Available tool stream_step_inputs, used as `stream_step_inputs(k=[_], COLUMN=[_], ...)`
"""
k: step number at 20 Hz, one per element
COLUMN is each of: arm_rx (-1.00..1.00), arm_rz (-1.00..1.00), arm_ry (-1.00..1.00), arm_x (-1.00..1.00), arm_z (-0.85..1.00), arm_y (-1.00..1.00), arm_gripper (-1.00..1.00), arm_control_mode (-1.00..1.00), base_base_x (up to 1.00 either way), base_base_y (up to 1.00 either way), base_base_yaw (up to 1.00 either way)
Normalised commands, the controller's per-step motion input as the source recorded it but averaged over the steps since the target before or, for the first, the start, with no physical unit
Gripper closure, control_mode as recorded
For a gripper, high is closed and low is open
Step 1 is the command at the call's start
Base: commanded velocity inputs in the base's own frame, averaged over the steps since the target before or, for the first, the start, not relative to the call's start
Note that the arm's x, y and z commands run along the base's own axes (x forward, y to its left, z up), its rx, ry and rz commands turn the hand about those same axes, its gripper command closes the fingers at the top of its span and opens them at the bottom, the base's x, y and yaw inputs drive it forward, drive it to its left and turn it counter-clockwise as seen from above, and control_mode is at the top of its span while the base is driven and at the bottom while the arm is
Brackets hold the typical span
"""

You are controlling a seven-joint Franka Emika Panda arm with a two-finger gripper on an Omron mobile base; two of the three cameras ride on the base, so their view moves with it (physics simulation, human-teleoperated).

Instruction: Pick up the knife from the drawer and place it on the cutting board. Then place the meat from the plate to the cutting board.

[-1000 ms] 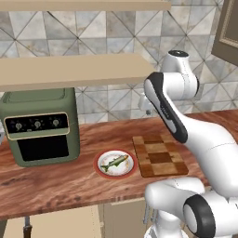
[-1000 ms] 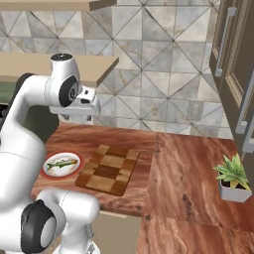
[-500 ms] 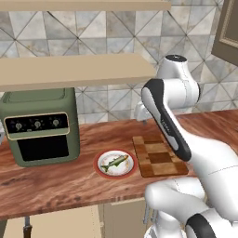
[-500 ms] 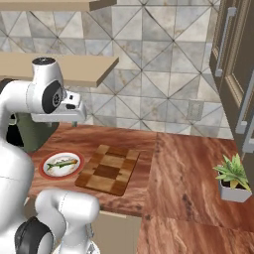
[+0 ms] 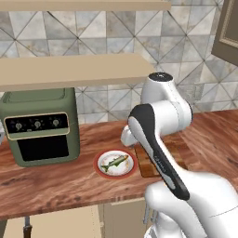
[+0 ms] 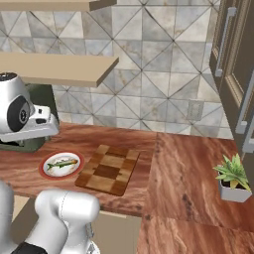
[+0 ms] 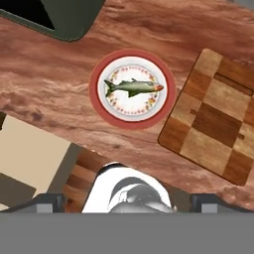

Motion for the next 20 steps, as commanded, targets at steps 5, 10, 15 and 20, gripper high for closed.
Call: stream_step_inputs(k=[5, 10, 15, 20], arm_rx=[-0.1, -0.09, -0.04, 0.01], arm_rz=[0.1, 0.09, 0.13, 0.07], arm_ry=[0.01, 0.05, 0.03, 0.02], arm_x=[-0.66, -0.6, -0.62, -0.64], arm_z=[-0.32, -0.44, -0.47, -0.16], arm_y=[0.54, 0.18, 0.13, 0.3], arm_gripper=[-1.0, -1.0, -1.0, -1.0], arm_control_mode=[-1.0, -1.0, -1.0, -1.0], base_base_x=[0.0, 0.0, 0.0, 0.0], base_base_y=[0.0, 0.0, 0.0, 0.0], base_base_yaw=[0.0, 0.0, 0.0, 0.0])
